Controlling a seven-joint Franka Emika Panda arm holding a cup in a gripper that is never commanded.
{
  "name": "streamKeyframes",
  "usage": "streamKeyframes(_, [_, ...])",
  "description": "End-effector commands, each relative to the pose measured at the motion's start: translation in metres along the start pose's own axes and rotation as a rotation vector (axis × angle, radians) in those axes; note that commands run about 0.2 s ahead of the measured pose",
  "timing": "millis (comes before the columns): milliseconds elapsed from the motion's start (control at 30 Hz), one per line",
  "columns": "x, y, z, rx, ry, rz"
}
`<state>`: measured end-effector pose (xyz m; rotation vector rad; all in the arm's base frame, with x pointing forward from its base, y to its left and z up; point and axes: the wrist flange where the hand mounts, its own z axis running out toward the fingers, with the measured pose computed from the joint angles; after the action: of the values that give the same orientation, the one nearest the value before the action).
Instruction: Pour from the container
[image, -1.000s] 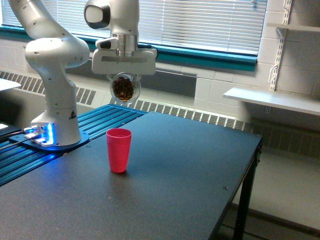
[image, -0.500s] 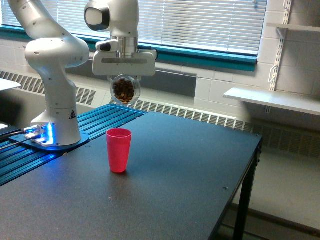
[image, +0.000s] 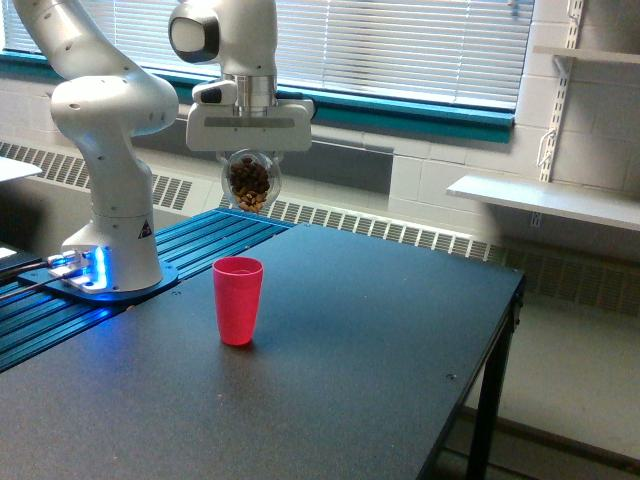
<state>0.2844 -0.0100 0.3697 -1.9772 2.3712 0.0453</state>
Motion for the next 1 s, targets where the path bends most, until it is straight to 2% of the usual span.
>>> streamKeyframes(33, [0.0008, 0.0069, 0.0104, -0.028, 0.002, 0.030])
streamKeyframes(1000, [-0.0037, 0.0089, 0.0073, -0.060, -0.005, 0.096])
